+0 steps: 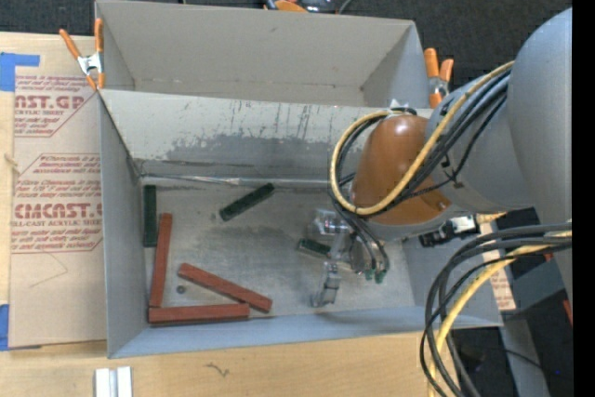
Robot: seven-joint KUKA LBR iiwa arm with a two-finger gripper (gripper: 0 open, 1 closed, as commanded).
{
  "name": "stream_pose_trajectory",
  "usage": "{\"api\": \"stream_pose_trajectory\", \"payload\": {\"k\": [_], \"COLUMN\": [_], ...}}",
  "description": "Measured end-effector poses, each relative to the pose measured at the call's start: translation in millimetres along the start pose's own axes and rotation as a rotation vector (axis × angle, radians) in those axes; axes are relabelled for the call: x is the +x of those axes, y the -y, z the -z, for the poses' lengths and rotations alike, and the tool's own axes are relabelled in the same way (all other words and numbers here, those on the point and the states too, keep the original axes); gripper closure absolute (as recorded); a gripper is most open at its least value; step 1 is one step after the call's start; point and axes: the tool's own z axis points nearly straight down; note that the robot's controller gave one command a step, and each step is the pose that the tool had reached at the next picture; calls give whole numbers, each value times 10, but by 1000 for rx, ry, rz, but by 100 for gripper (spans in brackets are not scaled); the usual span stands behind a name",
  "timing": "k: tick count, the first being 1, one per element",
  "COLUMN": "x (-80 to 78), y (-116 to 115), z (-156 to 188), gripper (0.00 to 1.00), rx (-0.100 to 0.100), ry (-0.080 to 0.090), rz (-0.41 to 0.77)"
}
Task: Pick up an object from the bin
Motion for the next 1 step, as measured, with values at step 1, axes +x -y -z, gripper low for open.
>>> {"api": "stream_pose_trajectory", "payload": {"k": [1], "x": [13], "y": [82], "z": [346], "gripper": [0], "rx": [-1], "ry": [8], "rz": [-157]}}
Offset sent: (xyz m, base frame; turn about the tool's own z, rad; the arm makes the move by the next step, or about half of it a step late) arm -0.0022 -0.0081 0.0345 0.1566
